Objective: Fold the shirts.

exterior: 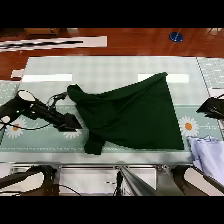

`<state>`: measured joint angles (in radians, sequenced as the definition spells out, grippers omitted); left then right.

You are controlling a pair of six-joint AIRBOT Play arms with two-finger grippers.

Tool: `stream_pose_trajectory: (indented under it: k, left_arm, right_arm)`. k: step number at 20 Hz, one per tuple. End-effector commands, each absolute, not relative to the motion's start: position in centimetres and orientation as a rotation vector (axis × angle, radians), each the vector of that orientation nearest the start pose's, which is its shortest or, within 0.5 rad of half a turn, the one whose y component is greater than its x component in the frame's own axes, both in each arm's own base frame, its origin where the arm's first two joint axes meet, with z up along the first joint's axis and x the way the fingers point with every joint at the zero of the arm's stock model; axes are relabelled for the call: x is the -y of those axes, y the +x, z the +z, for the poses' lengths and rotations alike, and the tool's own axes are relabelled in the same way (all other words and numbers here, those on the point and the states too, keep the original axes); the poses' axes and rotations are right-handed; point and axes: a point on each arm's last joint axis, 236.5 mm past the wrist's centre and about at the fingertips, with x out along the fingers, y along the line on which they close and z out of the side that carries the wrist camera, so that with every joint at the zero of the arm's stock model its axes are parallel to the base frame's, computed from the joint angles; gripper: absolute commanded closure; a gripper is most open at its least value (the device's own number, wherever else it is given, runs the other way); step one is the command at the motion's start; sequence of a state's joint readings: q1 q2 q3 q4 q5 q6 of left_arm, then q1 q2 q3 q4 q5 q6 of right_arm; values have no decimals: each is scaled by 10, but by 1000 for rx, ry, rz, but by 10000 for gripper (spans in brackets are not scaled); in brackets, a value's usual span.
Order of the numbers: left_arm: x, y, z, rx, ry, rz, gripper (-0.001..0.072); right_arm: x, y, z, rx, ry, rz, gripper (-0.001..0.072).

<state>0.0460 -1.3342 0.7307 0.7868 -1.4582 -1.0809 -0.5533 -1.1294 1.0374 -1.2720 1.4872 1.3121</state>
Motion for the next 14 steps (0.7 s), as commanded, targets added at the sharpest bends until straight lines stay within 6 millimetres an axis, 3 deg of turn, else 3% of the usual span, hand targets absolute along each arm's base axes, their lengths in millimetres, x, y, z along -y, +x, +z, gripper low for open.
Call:
stream_pose_trajectory:
  k: [1,7,14]
  left_arm:
    - [171,205,-57,-1743,-495,-799,78]
    - [171,191,-72,-1826,-398,-713,83]
    - [194,165,-97,-1956,-329,-730,83]
  right_arm:
    - [75,277,18,-1390,492,-1,172]
    - [74,280,19,-1375,496,4,172]
    - [75,280,19,-1375,495,3,173]
